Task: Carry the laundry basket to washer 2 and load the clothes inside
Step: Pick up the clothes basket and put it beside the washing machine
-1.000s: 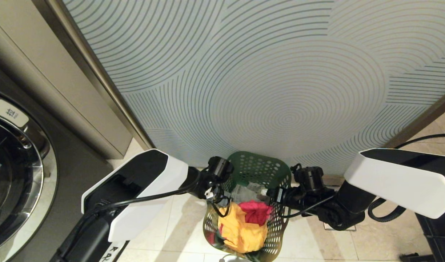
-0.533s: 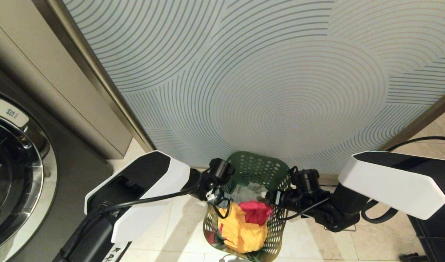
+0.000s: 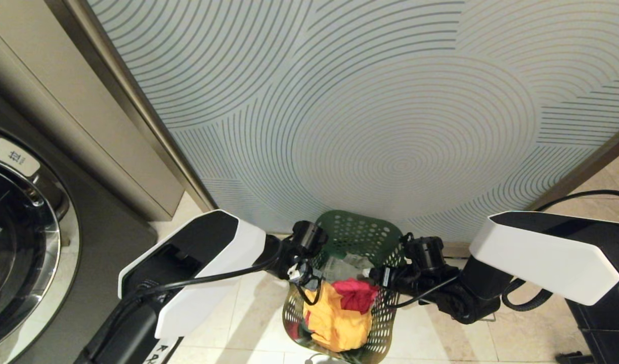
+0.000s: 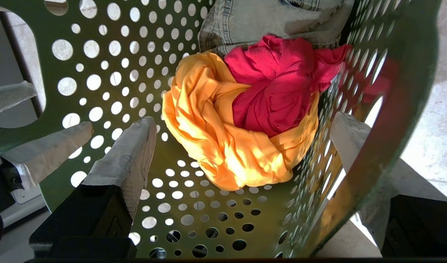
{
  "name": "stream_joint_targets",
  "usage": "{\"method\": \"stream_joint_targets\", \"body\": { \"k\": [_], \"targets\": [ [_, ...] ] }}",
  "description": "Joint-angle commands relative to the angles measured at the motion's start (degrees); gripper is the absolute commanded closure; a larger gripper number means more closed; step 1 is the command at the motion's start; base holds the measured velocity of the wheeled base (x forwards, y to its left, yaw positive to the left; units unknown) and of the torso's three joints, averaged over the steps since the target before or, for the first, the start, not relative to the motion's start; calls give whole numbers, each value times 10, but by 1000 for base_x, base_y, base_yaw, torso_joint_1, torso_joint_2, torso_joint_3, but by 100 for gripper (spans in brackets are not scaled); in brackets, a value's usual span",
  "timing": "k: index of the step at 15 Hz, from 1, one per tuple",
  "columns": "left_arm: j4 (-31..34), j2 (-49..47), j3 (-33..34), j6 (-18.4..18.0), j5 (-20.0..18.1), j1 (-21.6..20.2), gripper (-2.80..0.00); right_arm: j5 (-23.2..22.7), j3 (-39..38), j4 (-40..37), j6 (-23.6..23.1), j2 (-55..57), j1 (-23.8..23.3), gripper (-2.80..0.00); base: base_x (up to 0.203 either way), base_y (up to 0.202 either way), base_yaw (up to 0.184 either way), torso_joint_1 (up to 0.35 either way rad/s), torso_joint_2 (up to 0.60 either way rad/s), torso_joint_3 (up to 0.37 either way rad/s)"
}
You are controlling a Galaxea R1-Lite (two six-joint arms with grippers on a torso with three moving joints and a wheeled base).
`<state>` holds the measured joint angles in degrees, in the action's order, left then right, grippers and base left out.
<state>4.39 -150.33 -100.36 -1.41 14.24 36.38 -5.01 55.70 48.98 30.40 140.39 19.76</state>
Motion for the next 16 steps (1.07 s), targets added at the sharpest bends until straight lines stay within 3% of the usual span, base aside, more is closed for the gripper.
{"method": "stream_joint_targets", "body": {
  "k": [1, 8, 9, 10, 16],
  "targets": [
    [0, -2, 1, 0, 3, 4, -280, 0, -1, 2, 1, 0, 1, -280, 0, 0, 0, 0, 0, 0],
    [-1, 2, 0, 0, 12, 5, -280, 9, -2, 3, -10, 1, 1, -280, 0, 0, 0, 0, 0, 0],
    [-2, 1, 0, 0, 12, 6, -280, 11, -2, 3, -10, 1, 1, 0, 0, 0, 0, 0, 0, 0],
    [-2, 2, -1, 0, 12, 8, 0, 11, -2, 3, -10, 1, 2, 0, 0, 0, 0, 0, 0, 0],
    [-2, 0, -1, 1, 12, 13, 0, 11, -3, 3, -10, 1, 2, 0, 0, 0, 0, 0, 0, 0]
  ]
}}
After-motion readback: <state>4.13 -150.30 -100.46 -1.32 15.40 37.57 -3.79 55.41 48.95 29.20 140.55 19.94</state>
